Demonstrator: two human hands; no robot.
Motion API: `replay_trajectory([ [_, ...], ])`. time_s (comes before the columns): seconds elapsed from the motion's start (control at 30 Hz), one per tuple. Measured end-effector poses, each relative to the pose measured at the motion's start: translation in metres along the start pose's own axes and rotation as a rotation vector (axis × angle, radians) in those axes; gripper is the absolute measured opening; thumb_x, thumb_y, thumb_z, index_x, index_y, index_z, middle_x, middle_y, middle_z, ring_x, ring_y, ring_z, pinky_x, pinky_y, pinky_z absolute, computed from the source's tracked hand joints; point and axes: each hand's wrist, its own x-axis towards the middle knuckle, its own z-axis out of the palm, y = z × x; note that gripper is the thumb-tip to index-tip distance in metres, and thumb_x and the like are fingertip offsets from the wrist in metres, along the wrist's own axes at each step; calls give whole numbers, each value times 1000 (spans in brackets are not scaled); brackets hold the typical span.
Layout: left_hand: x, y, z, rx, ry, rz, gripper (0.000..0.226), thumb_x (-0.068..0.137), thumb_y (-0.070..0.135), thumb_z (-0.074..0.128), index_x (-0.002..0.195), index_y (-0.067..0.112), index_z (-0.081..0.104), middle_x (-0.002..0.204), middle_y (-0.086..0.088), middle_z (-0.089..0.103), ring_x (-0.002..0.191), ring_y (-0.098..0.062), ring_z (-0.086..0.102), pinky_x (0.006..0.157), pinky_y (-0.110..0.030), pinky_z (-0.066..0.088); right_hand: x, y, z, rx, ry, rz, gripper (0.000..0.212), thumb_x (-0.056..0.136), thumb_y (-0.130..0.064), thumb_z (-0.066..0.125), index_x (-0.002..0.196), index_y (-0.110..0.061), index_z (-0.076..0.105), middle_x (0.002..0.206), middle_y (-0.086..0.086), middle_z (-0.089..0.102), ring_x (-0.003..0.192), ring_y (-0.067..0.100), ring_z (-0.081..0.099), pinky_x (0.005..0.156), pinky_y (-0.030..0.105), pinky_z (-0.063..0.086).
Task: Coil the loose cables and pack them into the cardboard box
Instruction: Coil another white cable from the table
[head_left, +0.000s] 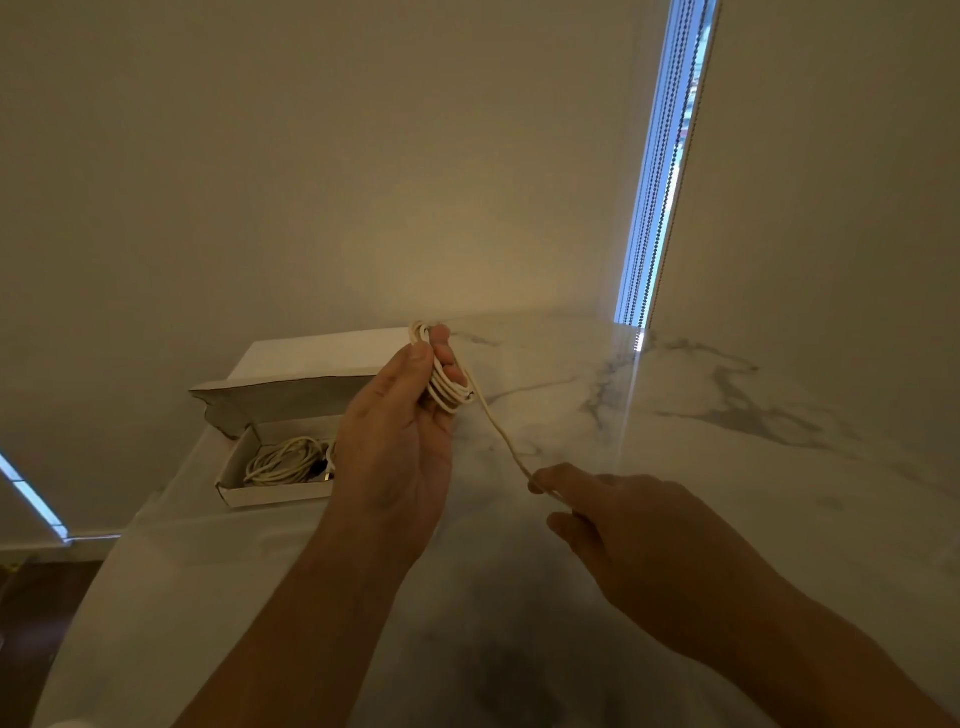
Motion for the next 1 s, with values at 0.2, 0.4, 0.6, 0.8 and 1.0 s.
replay_trajectory([
  [0.2, -10, -14, 0, 584, -68, 140, 22, 99, 18, 53, 104, 22, 74, 90, 2, 70, 87, -12, 63, 89, -31, 51, 0, -9, -6, -39, -131, -84, 34, 101, -48, 36, 134, -44, 36, 126, -15, 59, 103, 10, 58, 81, 21, 42],
  [0.4, -12, -16, -5, 1094, -172, 201, 22, 102, 30, 49, 93, 30, 69, 84, 4, 71, 88, -13, 67, 87, -30, 52, -2, -11, -10, -10, -76, -175, 29, 100, -51, 36, 127, -45, 41, 122, -21, 59, 99, 7, 59, 84, 26, 49],
  [0.6, -11, -17, -9, 1324, -311, 145, 28, 103, 30, 46, 87, 22, 67, 74, 8, 69, 73, 2, 63, 67, -10, 46, -1, -7, -10, 23, 2, -229, 27, 99, -53, 32, 116, -44, 51, 107, -20, 64, 85, 6, 62, 73, 27, 52],
  [0.8, -15, -16, -5, 1377, -477, -28, 33, 103, 28, 45, 85, 16, 70, 68, 4, 64, 62, -1, 56, 64, -21, 46, 1, 9, -14, 26, 252, -155, 29, 96, -53, 33, 107, -40, 57, 96, -20, 66, 75, 5, 61, 62, 24, 51],
  [1.0, -22, -11, 5, 1235, -542, -173, 40, 102, 34, 43, 80, 18, 73, 70, -4, 64, 62, -9, 55, 67, -23, 50, 6, 32, -19, 24, 343, -113, 26, 95, -53, 39, 93, -38, 60, 80, -22, 58, 66, -4, 51, 60, 9, 34],
])
